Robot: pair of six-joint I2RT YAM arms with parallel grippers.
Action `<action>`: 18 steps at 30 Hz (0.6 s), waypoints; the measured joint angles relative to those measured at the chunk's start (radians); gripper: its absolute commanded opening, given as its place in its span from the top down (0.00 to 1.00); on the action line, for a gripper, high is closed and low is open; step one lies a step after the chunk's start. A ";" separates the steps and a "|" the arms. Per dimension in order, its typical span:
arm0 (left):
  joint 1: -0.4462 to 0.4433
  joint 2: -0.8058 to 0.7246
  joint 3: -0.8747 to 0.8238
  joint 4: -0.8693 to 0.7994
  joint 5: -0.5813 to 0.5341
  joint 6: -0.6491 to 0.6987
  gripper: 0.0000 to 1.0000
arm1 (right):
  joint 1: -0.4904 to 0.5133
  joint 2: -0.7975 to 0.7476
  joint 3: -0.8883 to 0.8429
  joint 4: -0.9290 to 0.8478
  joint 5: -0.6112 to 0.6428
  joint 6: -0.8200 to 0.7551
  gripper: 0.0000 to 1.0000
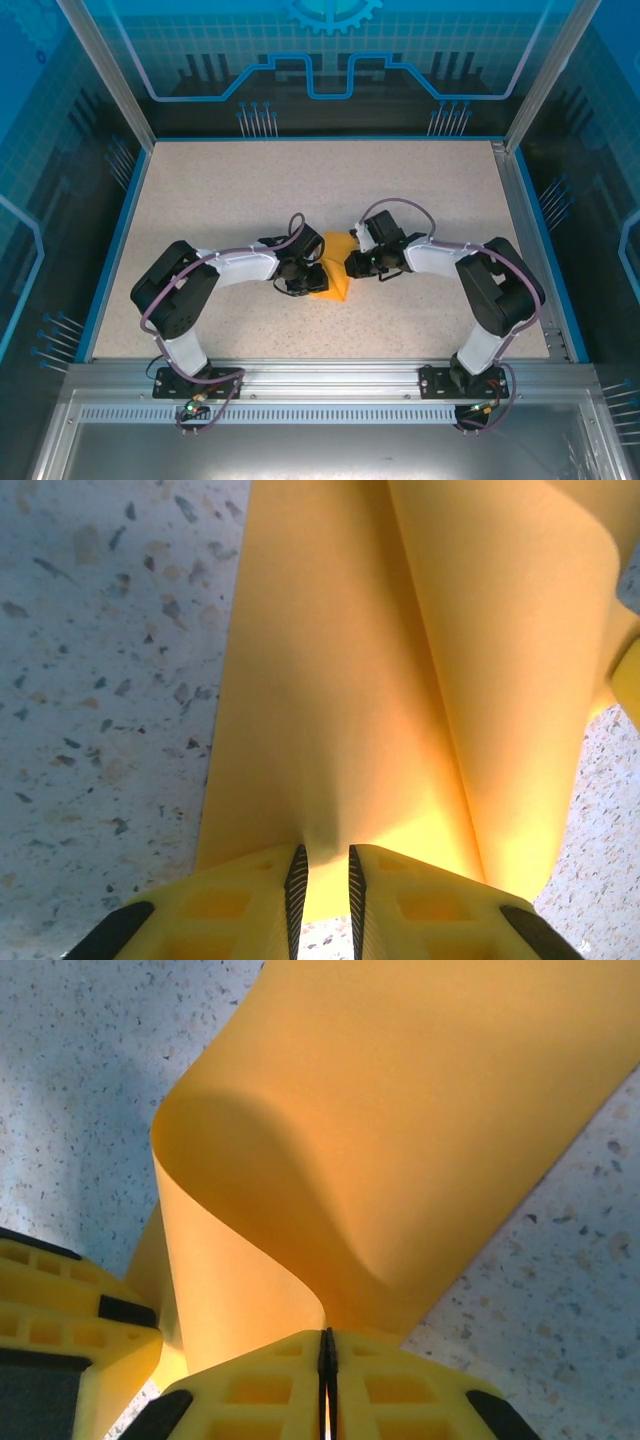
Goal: Fold a paper plane with a square sheet of paper (pick it up from the middle)
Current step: Fold the triangle a second time at the center of the table.
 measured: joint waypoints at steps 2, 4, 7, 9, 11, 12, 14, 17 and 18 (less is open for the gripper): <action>0.000 0.000 0.000 0.000 0.000 0.000 0.75 | 0.000 0.009 0.011 -0.003 0.006 -0.004 0.89; 0.000 0.000 0.000 0.000 0.000 0.000 0.75 | 0.000 0.012 0.017 -0.006 0.014 -0.007 0.89; 0.000 0.000 0.000 0.000 0.000 0.000 0.76 | 0.000 0.015 0.021 -0.010 0.019 -0.007 0.89; 0.000 0.000 0.000 0.000 0.000 0.000 0.76 | 0.000 0.019 0.021 -0.011 0.023 -0.008 0.89; 0.000 0.000 0.000 0.000 0.000 0.000 0.76 | 0.000 0.023 0.021 -0.018 0.027 -0.008 0.89; 0.000 0.000 0.000 0.000 0.000 0.000 0.76 | 0.000 0.023 0.021 -0.021 0.031 -0.008 0.89; 0.000 0.000 0.000 0.000 0.000 0.000 0.76 | 0.000 0.024 0.021 -0.027 0.037 -0.008 0.89; 0.000 0.000 0.000 0.000 0.000 0.000 0.76 | 0.000 0.024 0.021 -0.030 0.040 -0.007 0.88; 0.000 0.000 0.000 0.000 0.000 0.000 0.75 | 0.001 0.024 0.021 -0.030 0.041 -0.008 0.88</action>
